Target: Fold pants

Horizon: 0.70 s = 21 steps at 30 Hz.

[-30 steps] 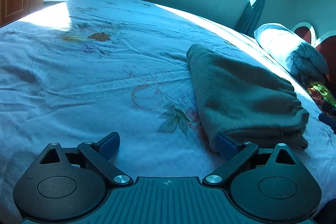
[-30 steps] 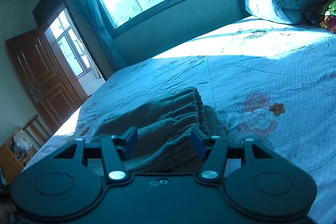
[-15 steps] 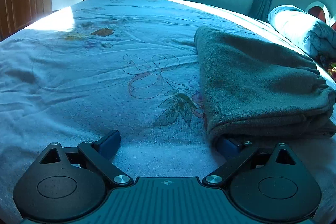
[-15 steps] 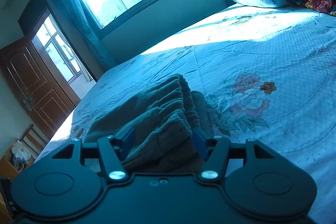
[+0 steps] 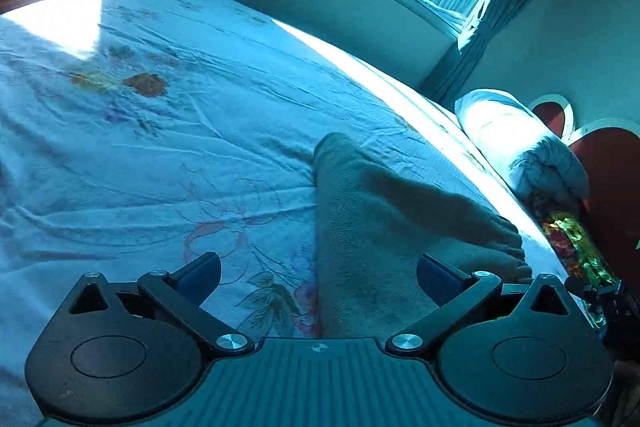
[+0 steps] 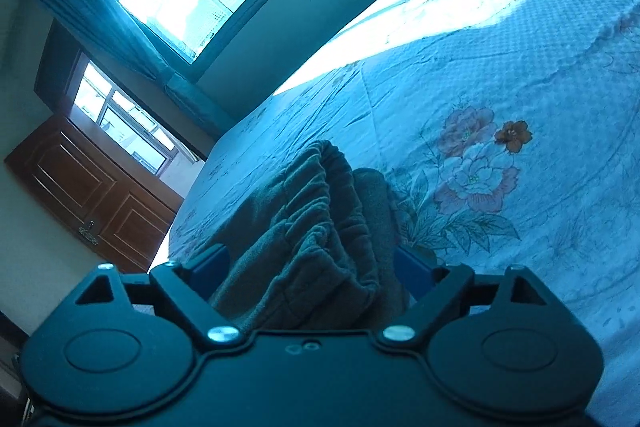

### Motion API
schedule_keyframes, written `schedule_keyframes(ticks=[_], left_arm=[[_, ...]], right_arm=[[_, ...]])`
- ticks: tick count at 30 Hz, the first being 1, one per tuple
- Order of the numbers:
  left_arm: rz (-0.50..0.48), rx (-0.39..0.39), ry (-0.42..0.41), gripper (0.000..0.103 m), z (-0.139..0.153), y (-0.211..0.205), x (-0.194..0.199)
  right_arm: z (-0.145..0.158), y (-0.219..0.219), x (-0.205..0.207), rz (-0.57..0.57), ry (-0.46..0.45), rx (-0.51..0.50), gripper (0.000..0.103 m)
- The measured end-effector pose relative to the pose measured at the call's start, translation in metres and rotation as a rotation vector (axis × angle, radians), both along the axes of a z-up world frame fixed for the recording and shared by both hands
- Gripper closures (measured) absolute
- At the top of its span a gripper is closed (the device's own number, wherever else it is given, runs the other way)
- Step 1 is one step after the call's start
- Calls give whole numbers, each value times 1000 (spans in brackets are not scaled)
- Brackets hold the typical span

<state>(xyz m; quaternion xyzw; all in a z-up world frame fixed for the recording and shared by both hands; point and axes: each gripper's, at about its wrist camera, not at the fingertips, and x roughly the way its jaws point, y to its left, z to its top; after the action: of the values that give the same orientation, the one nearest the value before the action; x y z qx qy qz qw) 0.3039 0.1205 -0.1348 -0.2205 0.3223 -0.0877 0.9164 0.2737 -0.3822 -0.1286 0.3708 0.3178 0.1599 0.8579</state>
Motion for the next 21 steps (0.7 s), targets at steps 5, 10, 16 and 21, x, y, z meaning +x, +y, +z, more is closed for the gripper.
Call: schedule_keyframes(ticks=[5,10,16,21], left_arm=[[-50,-121,111,0,-22,-10,35],[-59,-195,159,0,-36,-13,51],[-95,-226,201,0,-45,-11,77],[-156,-316,221,0,-54,-9,100]], right_arm=[[-24,-10,19,31,98,94,17],[-34,-14,28,58,124,165,6],[-35,-9,48,142,173,175,5],[-44,-5,61,186,195,229,16]])
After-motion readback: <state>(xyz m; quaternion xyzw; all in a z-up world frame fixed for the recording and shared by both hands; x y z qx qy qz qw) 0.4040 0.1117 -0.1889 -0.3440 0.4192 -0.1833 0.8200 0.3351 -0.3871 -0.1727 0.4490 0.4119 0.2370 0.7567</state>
